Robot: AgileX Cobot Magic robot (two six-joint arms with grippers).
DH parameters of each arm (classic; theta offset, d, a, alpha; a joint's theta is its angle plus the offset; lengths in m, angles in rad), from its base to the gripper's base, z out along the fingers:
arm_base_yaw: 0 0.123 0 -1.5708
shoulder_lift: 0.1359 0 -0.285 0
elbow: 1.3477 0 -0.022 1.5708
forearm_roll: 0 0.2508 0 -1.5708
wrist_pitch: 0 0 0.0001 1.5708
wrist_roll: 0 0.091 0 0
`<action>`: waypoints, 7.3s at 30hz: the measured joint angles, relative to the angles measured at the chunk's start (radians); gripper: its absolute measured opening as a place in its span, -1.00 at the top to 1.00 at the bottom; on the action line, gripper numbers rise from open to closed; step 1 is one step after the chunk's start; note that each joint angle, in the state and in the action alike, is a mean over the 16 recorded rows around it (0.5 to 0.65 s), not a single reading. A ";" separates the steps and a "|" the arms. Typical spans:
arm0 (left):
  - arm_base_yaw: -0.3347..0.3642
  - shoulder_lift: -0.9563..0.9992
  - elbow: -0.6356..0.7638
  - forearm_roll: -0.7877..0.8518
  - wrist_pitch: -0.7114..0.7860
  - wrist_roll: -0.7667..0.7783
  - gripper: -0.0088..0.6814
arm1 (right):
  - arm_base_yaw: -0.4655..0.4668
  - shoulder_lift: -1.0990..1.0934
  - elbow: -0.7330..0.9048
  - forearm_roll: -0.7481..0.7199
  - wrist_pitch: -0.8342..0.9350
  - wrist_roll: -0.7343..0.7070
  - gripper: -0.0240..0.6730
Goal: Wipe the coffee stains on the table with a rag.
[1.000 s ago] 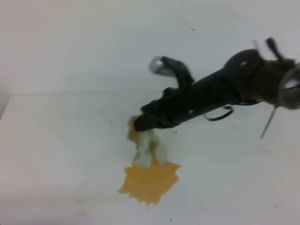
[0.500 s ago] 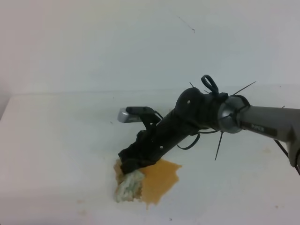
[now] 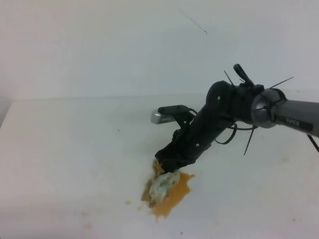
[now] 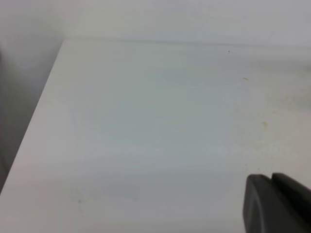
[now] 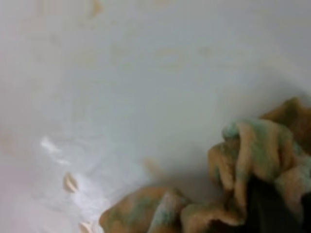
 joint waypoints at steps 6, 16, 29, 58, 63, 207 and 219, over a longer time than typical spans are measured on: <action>0.000 0.000 0.000 0.000 0.000 0.000 0.97 | -0.027 -0.014 -0.003 0.014 0.031 -0.050 0.84; 0.000 0.000 0.000 0.000 0.000 0.000 0.97 | -0.009 -0.094 -0.043 0.131 0.144 -0.189 0.84; 0.000 0.000 0.000 0.000 0.000 0.000 0.97 | 0.127 -0.145 -0.038 0.137 0.223 -0.221 0.84; 0.000 0.000 0.000 0.000 0.000 0.000 0.98 | -0.078 -0.051 0.056 -0.084 0.103 -0.207 0.84; 0.000 0.000 0.000 0.000 0.000 0.000 0.98 | -0.125 -0.052 0.055 -0.078 0.092 -0.218 0.84; 0.000 0.000 0.000 0.000 0.000 0.000 0.98 | -0.579 -1.746 1.438 0.156 -0.509 -0.304 0.90; 0.000 -0.002 0.002 0.000 0.000 0.000 0.98 | -0.580 -2.000 1.515 0.160 -0.551 -0.306 0.93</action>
